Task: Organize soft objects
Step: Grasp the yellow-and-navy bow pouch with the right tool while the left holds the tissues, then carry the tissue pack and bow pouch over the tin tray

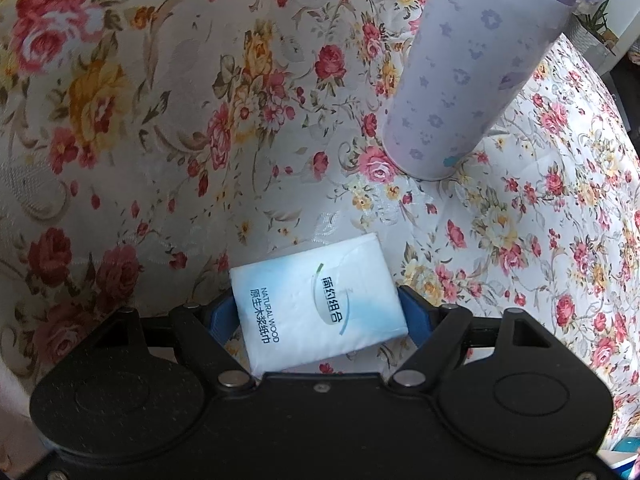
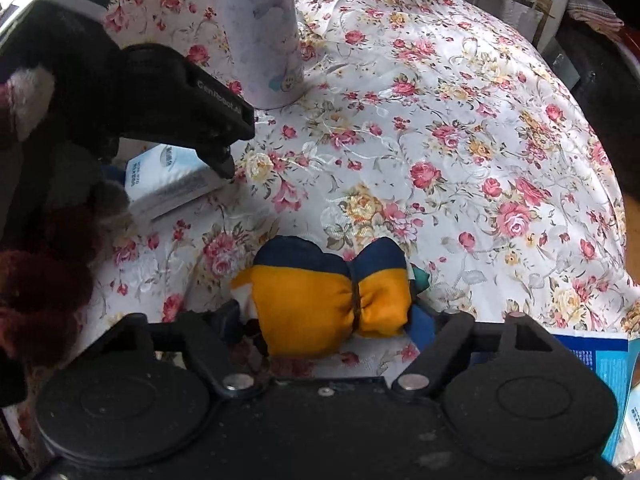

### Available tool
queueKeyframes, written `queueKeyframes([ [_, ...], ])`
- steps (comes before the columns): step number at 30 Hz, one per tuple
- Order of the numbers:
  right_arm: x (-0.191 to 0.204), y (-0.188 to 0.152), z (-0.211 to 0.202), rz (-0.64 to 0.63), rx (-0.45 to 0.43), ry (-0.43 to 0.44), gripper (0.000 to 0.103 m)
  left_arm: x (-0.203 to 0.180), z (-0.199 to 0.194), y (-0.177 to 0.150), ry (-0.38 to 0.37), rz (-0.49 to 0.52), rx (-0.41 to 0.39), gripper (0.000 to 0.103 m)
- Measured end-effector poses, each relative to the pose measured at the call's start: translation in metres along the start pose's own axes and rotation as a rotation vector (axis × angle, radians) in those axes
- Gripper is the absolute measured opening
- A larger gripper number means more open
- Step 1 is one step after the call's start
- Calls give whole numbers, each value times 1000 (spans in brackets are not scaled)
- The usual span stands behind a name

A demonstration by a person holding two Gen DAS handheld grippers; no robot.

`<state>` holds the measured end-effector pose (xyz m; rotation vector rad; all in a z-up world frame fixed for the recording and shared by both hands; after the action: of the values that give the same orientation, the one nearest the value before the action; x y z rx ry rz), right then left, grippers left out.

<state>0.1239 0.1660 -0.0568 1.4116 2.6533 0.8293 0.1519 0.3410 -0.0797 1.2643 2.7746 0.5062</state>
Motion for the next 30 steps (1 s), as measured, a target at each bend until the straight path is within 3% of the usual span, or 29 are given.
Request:
queueKeyframes([
  [6,-6,3,-19,46,-59,17,72,2,0,-1,-10,-3,-5,76],
  [16,-12,1,-108,91,-258,53,72,6,-10,-11,-6,9,-46,76],
  [30,-65,-82,-219,222,-382,-86,72,-7,-60,-39,-31,102,-243,76],
])
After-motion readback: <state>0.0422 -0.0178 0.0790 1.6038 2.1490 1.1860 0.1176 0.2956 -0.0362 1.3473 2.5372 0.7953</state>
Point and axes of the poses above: each gripper's, at about its wrist camera, not at the fingertips, and z roughly the way its jaws point, x to its left, y to its top, the point moved 2 cm from there along z, roughly the way its jaws point, and after that the axes turned 11 degrees about y, right-handed, at the moved point
